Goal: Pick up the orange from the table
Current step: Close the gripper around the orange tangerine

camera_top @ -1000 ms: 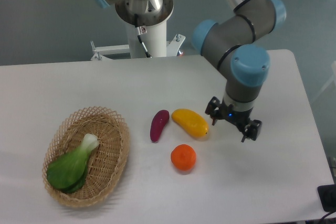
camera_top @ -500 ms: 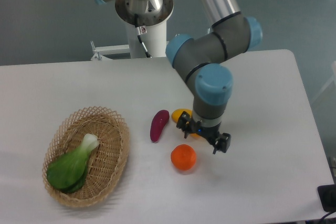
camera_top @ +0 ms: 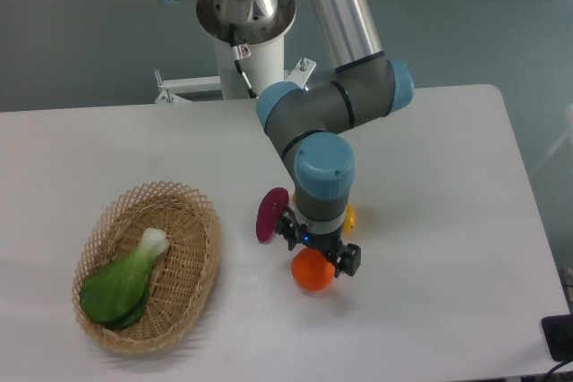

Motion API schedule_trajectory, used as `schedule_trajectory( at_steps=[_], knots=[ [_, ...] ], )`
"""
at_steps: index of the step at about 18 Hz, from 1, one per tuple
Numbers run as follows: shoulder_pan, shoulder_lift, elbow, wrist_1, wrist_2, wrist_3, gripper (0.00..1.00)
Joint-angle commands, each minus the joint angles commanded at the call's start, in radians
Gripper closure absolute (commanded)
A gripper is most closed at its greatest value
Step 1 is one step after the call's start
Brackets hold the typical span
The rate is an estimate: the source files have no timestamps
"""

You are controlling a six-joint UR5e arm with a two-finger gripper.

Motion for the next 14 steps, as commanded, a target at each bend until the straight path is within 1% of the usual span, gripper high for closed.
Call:
schedule_trajectory(
  at_steps=[3, 7, 9, 10, 11, 12, 13, 14],
  knots=[
    [-0.012, -0.012, 0.000, 0.003, 0.003, 0.000, 0.00],
    [-0.035, -0.041, 0.005, 0.003, 0.086, -0.014, 0.00],
    [-0.037, -0.049, 0.011, 0.003, 0.098, -0.020, 0.01],
    [-0.038, -0.049, 0.012, 0.003, 0.098, -0.020, 0.13],
    [-0.038, -0.048, 0.014, 0.000, 0.098, -0.021, 0.32],
    [-0.038, -0.048, 0.014, 0.000, 0.097, -0.021, 0.44],
    [-0.038, -0.046, 0.015, 0.000, 0.098, -0.023, 0.54],
    [-0.038, -0.045, 0.023, 0.005, 0.098, -0.023, 0.56]
  ],
)
